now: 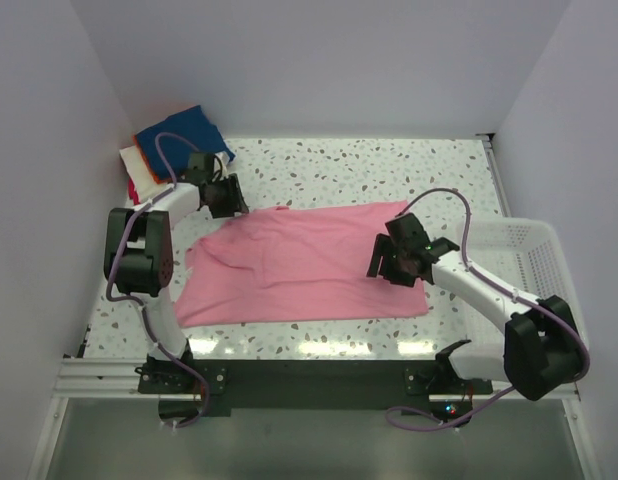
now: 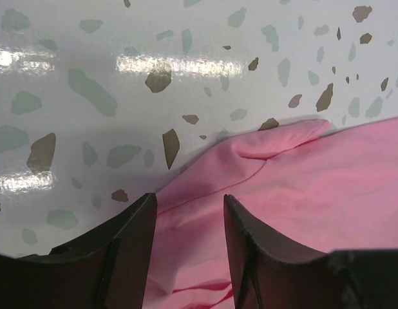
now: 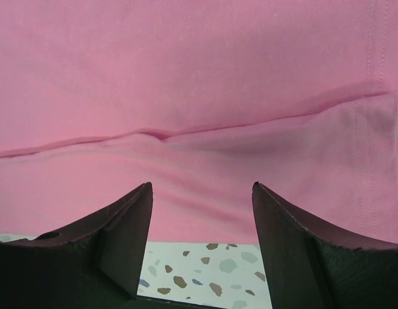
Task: Fold and stack the t-shirts
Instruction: Fold the tshirt
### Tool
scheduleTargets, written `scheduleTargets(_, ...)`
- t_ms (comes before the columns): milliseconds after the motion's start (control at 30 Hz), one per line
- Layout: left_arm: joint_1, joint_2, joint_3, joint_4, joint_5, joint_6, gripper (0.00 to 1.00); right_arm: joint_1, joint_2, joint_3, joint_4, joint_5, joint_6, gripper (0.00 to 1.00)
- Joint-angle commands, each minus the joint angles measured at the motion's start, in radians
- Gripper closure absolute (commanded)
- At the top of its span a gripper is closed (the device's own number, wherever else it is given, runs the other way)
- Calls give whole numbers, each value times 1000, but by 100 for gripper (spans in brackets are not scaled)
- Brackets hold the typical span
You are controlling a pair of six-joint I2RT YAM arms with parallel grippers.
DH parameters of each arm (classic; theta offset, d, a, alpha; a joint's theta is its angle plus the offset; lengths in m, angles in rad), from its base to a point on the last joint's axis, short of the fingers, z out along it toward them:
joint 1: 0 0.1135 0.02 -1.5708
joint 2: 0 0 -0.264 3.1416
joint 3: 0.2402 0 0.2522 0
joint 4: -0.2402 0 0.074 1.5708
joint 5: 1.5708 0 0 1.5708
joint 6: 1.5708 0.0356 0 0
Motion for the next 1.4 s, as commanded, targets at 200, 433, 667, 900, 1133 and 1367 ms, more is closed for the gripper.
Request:
scheduleTargets(200, -1, -31, 28, -49, 45, 72, 52, -2, 3, -13, 35, -14, -15, 34)
scheduleTargets(433, -1, -34, 50, -90, -178, 109, 33, -2, -8, -25, 40, -17, -15, 34)
scheduleTargets(667, -15, -5, 27, -77, -13, 95, 41, -2, 10, -27, 53, -23, -15, 34)
scheduleTargets(900, -19, -49, 2, -61, 143, 62, 59, -2, 14, -30, 58, -22, -17, 34)
scheduleTargets(1133, -22, -143, -40, -46, 195, 65, 87, -2, 21, -27, 67, -22, -17, 34)
scheduleTargets(1367, -22, -181, -36, -83, -76, 77, 39, -2, 40, -19, 89, -36, -15, 34)
